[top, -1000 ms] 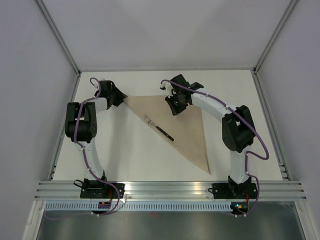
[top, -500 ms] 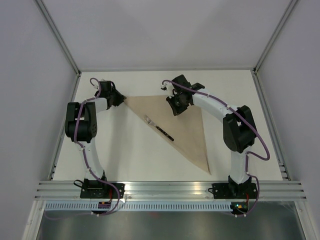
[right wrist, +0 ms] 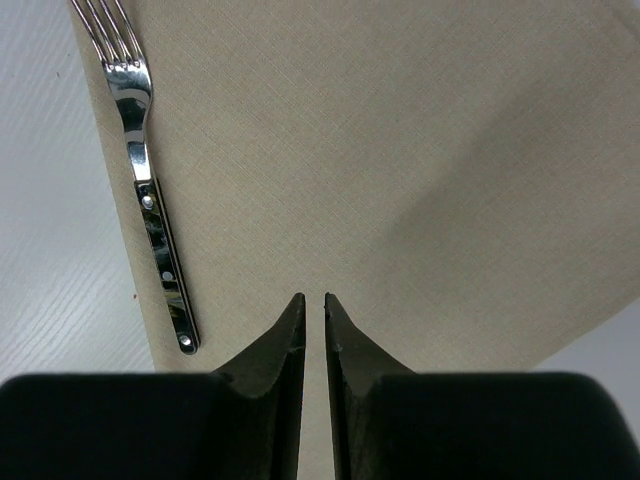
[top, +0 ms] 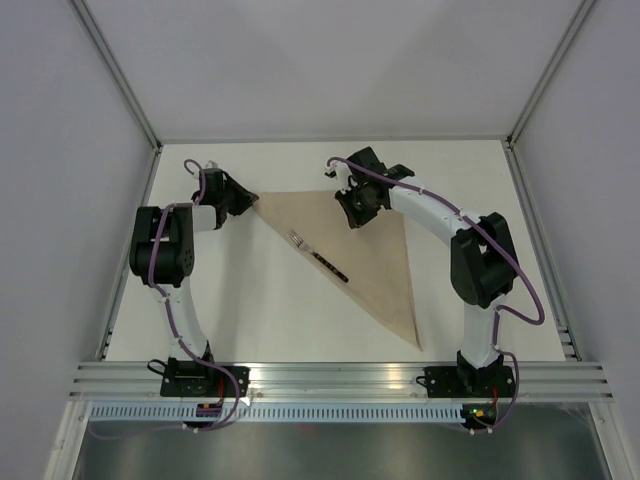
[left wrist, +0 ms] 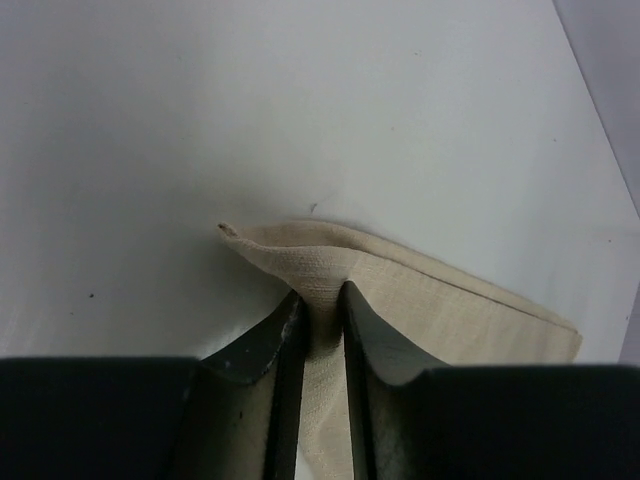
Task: Fold the napkin, place the utensils inside, and roll it up
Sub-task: Fold the napkin at the center of the board.
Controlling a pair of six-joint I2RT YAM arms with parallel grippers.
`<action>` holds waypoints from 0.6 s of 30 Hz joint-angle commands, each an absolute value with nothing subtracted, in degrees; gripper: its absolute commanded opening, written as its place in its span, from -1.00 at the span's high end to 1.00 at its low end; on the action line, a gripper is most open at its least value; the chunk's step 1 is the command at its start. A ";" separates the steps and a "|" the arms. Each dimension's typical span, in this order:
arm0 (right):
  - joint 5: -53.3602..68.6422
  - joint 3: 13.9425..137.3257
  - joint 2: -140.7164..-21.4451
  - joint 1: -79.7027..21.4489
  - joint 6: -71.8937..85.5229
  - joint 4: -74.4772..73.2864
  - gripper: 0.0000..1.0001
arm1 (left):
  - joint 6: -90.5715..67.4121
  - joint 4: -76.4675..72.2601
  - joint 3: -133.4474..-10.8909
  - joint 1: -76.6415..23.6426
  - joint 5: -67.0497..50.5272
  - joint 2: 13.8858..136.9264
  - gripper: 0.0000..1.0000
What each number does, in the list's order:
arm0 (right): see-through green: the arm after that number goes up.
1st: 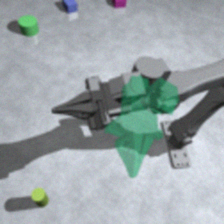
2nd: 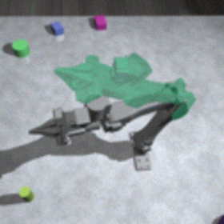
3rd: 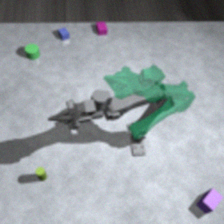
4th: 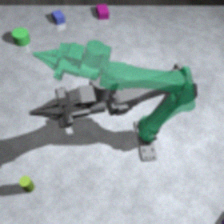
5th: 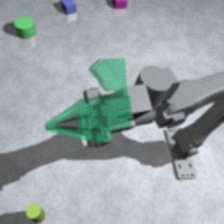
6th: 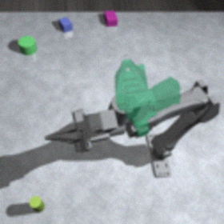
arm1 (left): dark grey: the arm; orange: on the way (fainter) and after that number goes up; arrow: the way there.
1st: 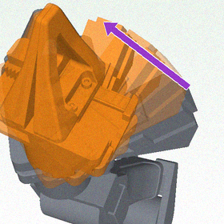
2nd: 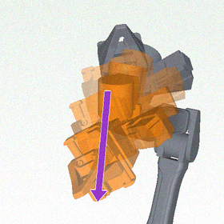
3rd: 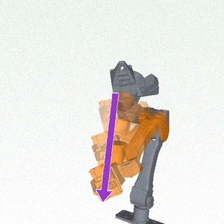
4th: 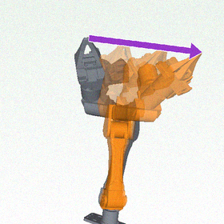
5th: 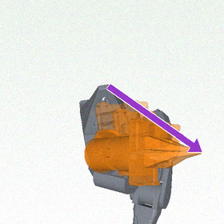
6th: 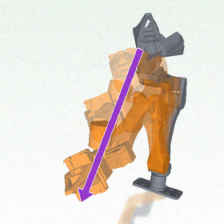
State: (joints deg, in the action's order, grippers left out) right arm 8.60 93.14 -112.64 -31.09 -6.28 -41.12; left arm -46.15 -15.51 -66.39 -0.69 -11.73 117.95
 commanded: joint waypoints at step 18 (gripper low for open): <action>7.12 93.69 -108.90 -29.27 -6.77 -40.34 0.65 | -37.80 -31.90 -59.86 -4.48 -23.72 108.90 0.95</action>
